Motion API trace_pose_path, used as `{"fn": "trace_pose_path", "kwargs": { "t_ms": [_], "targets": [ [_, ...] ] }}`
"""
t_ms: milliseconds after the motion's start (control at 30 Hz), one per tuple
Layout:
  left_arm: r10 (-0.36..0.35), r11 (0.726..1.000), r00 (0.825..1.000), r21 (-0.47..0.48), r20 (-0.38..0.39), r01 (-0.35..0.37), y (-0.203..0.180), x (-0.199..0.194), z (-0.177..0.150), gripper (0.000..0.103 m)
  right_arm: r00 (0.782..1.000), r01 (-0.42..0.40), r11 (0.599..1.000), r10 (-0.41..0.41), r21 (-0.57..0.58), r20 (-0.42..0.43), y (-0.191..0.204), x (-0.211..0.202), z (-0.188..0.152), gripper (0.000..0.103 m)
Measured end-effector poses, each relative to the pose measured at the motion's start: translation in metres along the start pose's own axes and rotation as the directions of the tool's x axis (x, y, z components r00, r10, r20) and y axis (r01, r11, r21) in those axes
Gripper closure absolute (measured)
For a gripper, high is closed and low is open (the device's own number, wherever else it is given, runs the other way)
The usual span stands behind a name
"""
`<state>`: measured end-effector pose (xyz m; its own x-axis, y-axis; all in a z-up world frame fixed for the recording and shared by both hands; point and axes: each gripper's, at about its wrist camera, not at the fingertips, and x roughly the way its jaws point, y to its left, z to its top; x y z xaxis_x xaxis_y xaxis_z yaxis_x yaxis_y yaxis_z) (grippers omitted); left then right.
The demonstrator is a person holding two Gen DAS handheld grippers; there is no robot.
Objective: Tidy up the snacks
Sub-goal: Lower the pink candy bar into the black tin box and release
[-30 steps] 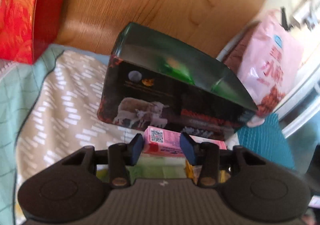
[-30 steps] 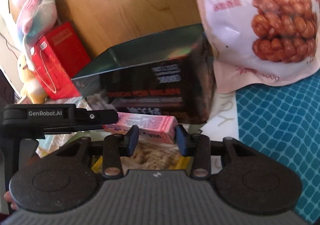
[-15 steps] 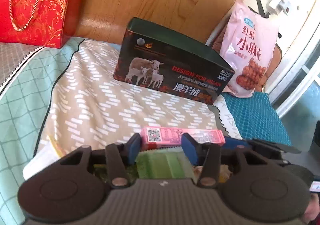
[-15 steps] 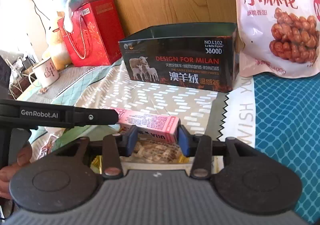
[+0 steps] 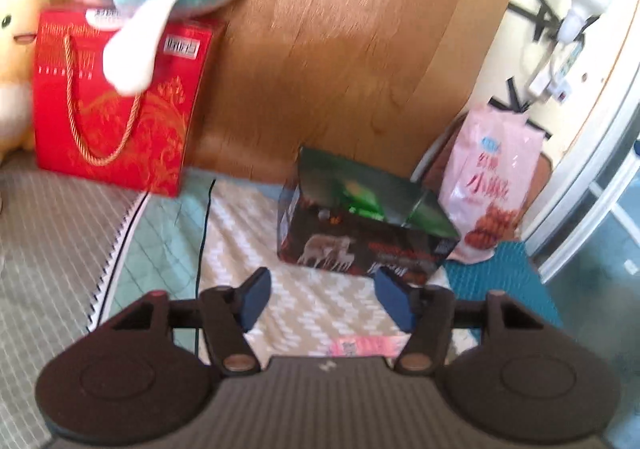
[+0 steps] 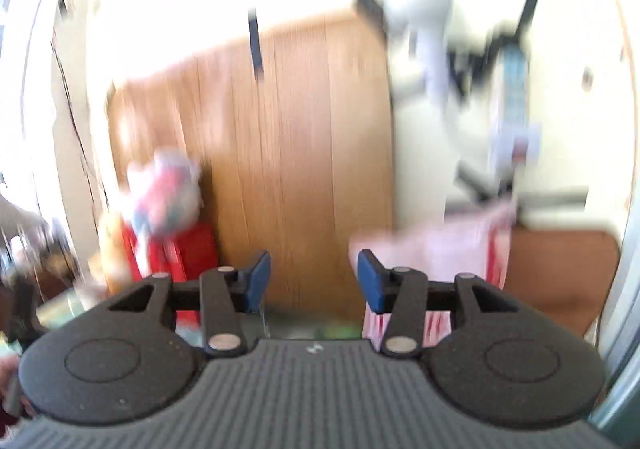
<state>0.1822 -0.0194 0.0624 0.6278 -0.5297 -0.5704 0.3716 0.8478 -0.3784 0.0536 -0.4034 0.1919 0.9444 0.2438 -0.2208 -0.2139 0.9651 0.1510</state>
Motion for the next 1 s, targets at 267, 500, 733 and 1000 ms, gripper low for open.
{"fn": "trace_pose_path", "kwargs": {
  "t_ms": [267, 500, 733, 1000],
  "targets": [
    [-0.019, 1.000, 0.984, 0.005, -0.179, 0.021, -0.009, 0.052, -0.025, 0.041, 0.926, -0.104, 0.994, 0.088, -0.022, -0.366, 0.020, 0.074, -0.108, 0.064],
    [-0.008, 1.000, 0.964, 0.024, -0.267, 0.015, -0.016, 0.087, -0.034, 0.043, 0.818, -0.160, 0.983, 0.185, 0.094, -0.544, 0.026, 0.132, -0.188, 0.065],
    [-0.010, 0.999, 0.955, 0.037, -0.298, 0.022, -0.023, 0.106, -0.036, 0.056, 0.796, -0.174, 0.980, 0.197, 0.096, -0.572, 0.033, 0.154, -0.204, 0.067],
    [-0.080, 0.993, 0.993, 0.077, -0.092, 0.087, -0.045, 0.078, 0.027, 0.057, 0.935, -0.137, 0.990, 0.143, 0.040, -0.324, 0.025, 0.137, -0.133, 0.072]
  ]
}}
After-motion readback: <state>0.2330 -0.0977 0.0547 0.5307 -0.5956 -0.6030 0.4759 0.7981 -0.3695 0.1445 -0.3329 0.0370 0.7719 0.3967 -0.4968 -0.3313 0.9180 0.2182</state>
